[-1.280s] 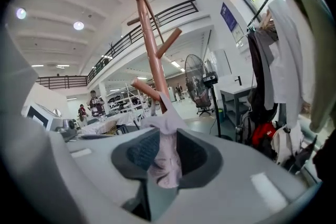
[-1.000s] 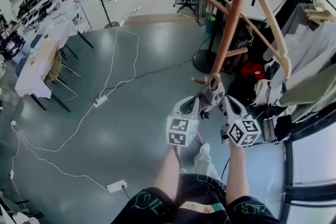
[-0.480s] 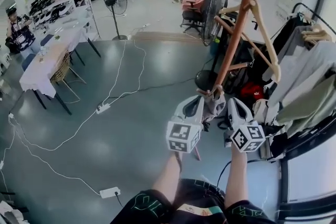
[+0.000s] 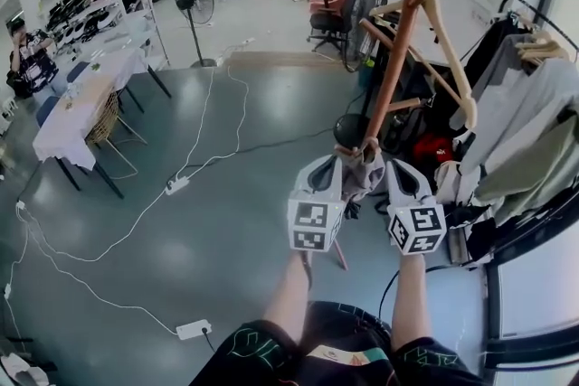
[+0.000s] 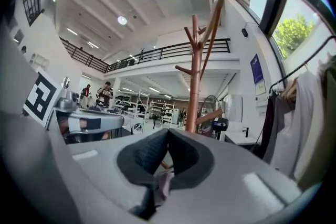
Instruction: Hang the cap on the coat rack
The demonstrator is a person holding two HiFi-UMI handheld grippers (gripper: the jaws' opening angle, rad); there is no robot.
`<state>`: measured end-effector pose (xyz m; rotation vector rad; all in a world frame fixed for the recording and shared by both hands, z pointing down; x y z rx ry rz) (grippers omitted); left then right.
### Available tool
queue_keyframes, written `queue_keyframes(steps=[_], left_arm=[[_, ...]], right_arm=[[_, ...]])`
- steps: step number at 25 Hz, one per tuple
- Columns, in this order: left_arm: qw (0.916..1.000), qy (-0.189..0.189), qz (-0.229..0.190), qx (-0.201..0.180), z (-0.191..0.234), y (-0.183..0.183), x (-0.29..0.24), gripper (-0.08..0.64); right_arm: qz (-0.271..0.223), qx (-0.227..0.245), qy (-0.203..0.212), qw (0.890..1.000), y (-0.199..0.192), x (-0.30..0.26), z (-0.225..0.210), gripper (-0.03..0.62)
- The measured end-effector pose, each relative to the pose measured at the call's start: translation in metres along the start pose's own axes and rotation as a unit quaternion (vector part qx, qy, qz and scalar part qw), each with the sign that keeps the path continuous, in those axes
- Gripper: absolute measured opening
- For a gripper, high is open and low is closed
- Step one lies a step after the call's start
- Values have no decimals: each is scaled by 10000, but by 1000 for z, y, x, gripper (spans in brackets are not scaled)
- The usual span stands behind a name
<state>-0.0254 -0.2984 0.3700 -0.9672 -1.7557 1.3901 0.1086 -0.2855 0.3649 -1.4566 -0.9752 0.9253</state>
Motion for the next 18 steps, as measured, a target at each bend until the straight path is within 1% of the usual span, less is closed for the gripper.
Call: queue_keyframes(steps=[3,7,10,18], left_arm=[[10000,40,22,25,1,-6,2,9],[9999,88,85,44,4,-14,2,9],[9998,49,158,61,2,-22,1,9],[9998,-19,205,-71,6,-30,3,10]], right_arm=[[56,-23,-42,10000,-8,1,1,3],[21,20,-130,9999,-7,4,0,4],[37,-6,-197,9998,-11,8,-3,3],[96,-111,-287,9995,-21,6,-3,3]])
Point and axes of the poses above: the fingertips, and each gripper's own axes: x backward along the fingers, z to its left, y out of its top, the point moved 1 cm from there along x, backward along the fingers, and after that the axes turned 14 degrees about -x, right-handed, at the moved point
